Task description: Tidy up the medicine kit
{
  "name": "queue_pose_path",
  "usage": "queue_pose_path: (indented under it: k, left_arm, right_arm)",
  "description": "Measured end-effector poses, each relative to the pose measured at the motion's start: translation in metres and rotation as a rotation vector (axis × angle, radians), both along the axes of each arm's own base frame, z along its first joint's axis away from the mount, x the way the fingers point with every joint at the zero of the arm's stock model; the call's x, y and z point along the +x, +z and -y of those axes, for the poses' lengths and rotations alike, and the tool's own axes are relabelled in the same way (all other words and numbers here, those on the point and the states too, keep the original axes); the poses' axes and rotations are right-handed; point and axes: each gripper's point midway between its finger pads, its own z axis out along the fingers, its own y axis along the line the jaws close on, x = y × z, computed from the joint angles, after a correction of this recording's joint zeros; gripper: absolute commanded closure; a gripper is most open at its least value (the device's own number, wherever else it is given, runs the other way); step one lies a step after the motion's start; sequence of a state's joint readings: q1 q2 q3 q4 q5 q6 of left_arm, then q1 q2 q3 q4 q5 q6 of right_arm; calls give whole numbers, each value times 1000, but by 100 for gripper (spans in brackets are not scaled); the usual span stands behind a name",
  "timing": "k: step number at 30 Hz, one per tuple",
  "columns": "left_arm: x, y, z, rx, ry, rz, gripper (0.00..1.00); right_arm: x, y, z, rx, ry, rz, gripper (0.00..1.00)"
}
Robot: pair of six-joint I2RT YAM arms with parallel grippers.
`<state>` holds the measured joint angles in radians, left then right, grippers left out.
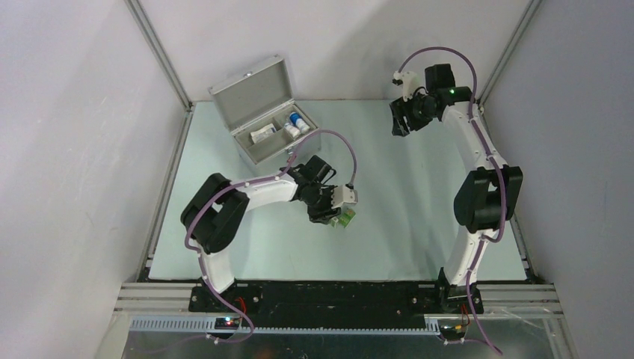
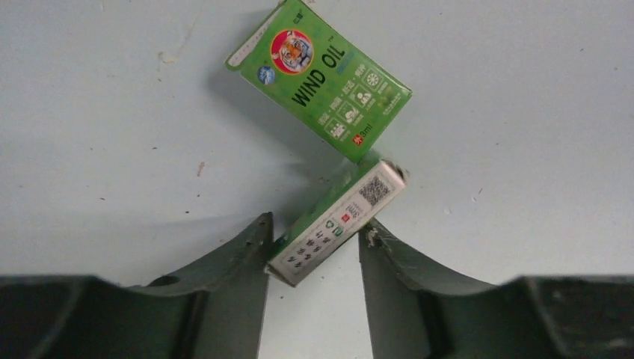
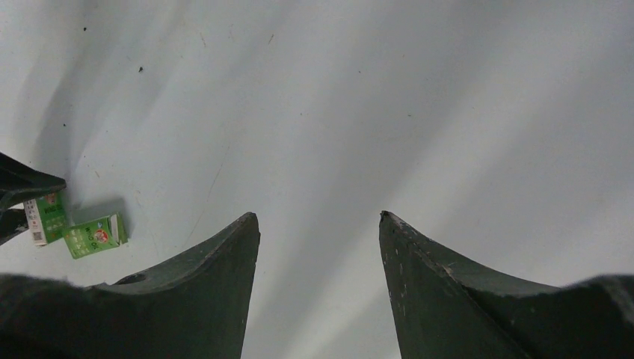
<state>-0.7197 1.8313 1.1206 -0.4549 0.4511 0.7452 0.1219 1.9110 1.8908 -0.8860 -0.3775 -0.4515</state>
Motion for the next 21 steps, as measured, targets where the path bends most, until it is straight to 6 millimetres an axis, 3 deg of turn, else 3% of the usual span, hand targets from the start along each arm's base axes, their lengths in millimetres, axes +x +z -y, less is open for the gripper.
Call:
queue_pose_path:
  k: [3,8,12,18,21]
  left_arm:
    - [1,1,2,-8,17,-4,66]
    - [-6,4,7,-45,33,-57,74]
    - [-4,21,8,-96,63,-74,77]
    - [29,69,-12,-193,175,-14,81]
    - [58,98,-30,-245,273,29,81]
  right_arm:
    - [0,0,0,12,-4,-6,36]
    - [-1,1,-2,23,-3,-9,36]
    - [-1,1,-3,26,0,-9,36]
    - [0,3,-2,22,-2,-1,36]
    - [3,2,0,6,-6,4,36]
